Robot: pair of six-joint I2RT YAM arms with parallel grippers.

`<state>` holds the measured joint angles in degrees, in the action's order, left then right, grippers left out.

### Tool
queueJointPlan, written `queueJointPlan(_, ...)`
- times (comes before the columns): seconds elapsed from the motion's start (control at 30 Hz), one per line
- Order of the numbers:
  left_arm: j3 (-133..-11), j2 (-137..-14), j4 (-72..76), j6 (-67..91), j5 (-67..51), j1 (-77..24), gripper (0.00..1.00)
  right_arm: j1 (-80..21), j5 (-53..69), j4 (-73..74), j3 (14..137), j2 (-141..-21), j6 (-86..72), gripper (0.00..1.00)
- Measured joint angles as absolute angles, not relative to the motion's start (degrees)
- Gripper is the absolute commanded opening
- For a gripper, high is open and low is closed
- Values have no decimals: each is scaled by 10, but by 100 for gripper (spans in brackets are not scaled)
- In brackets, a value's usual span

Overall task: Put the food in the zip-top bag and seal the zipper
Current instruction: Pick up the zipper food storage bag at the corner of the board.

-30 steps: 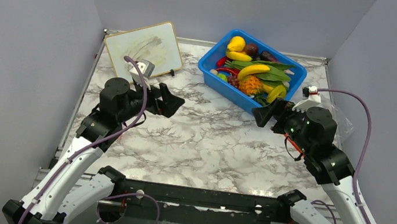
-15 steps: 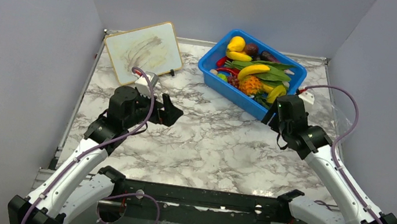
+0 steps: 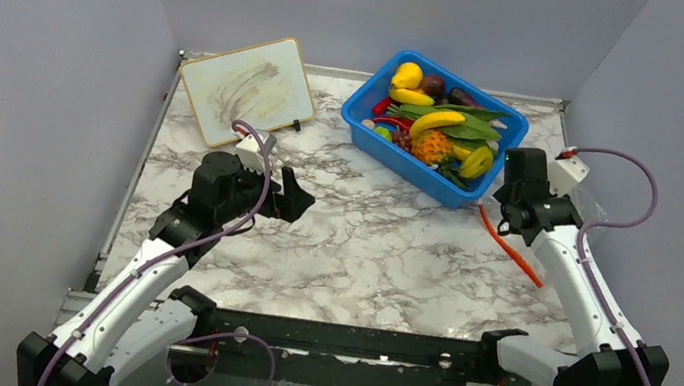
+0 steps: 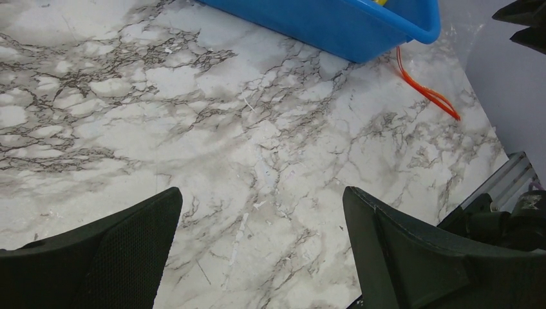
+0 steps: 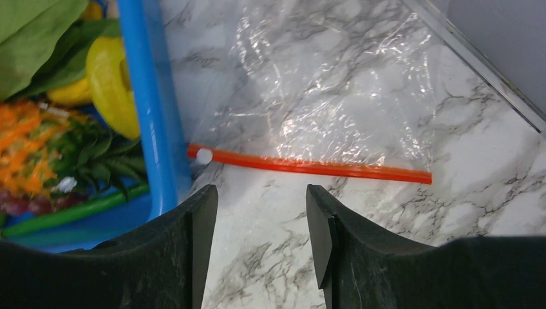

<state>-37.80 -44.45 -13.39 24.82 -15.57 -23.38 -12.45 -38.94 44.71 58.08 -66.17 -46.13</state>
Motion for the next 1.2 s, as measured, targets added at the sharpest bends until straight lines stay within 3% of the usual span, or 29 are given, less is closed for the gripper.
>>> queueJointPlan(0.23,-378,-431,-141,238,-151,-234,99,-62,-358,427,616,-732,-507,40)
queueJointPlan(0.6,-378,-415,-143,234,-151,-234,99,11,-247,350,584,-802,-621,38)
queueJointPlan(0.8,-378,-413,-143,232,-151,-234,99,72,-173,304,565,-862,-637,52)
queueJointPlan(0.93,-378,-413,-143,232,-151,-233,99,89,-134,284,548,-880,-642,54)
queueJointPlan(1.2,-378,-413,-143,232,-151,-230,99,90,-108,256,543,-900,-642,40)
